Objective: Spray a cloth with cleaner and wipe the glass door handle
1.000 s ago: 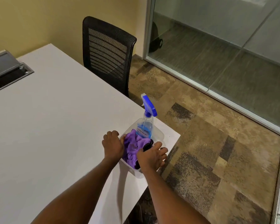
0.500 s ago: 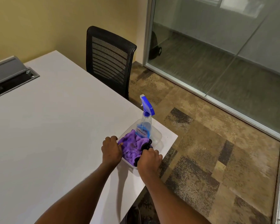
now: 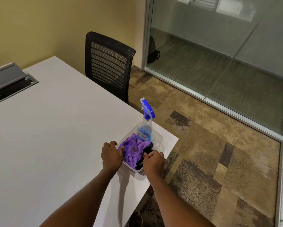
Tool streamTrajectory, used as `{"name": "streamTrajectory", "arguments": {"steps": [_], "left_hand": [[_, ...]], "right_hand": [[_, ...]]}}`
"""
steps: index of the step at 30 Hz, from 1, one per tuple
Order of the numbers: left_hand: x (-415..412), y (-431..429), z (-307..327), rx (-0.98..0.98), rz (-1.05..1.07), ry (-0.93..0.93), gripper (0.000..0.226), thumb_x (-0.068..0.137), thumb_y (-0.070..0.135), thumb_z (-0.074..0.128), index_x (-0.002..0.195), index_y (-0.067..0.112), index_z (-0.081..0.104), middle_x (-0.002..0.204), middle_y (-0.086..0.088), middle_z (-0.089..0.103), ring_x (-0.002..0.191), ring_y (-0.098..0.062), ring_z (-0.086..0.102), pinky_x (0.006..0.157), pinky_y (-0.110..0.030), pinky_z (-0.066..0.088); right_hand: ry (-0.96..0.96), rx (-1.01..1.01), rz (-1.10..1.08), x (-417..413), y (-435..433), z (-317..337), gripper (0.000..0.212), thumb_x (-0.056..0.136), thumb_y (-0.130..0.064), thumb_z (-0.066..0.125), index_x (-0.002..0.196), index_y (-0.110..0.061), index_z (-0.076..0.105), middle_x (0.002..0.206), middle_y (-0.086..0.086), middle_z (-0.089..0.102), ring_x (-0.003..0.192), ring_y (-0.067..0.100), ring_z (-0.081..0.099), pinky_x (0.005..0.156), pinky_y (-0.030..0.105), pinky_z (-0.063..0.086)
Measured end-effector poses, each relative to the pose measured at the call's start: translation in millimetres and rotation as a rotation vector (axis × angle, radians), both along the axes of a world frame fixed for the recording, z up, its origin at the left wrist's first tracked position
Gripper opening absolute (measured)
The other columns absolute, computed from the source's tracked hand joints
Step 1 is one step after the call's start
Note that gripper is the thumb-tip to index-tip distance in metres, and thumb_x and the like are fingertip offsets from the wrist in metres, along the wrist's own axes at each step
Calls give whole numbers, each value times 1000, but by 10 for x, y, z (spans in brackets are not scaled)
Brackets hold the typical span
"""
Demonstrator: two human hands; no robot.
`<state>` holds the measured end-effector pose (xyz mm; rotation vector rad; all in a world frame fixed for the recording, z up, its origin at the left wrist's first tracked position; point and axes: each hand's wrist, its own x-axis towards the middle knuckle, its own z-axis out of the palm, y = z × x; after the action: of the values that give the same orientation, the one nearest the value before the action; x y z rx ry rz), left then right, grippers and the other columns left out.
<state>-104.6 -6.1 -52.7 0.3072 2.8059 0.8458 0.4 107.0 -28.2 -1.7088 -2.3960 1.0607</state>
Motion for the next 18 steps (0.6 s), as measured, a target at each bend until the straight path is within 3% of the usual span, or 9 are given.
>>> {"name": "streamTrajectory", "arguments": {"steps": [3,5,7,11,15,18], "left_hand": [[33,41,97,-3,-6,63,34,92,31,56,115,5,57,111,-17,56,100,-31,52,83,-40,43],[56,69,179,11,-31,96,35,93,30,54,117,5,56,112,-17,56,100,-31,52,84,-41,44],[75,89,244,31,-75,125,35,93,30,53,117,4,55,111,-16,56,99,-29,51,83,-39,43],[134,111,357,27,-204,212,30,96,31,47,106,4,59,101,-13,59,84,-21,45,73,-32,36],[294,124,440,0,-353,275,45,94,45,31,93,10,59,85,-6,55,74,-14,38,69,-29,29],[461,161,403,-7,-513,379,21,92,29,56,89,9,61,83,-8,61,71,-16,43,67,-31,34]], "right_hand": [[7,115,4,171,30,0,26,98,-34,49,103,-14,64,107,6,59,98,19,54,89,38,49],[-37,218,57,297,73,-24,26,99,-34,45,106,-16,63,107,4,59,99,17,53,87,32,41],[-81,287,118,425,126,-63,27,100,-35,43,107,-17,61,110,3,60,105,18,51,84,35,35],[-149,312,156,665,231,-104,30,100,-35,39,115,-18,59,123,2,58,120,22,46,95,41,34],[-146,277,101,909,344,-44,30,99,-33,38,116,-19,59,124,4,56,120,24,44,97,44,32],[-135,290,36,1139,462,11,29,98,-33,39,112,-19,60,123,4,56,118,23,44,95,42,31]]}}
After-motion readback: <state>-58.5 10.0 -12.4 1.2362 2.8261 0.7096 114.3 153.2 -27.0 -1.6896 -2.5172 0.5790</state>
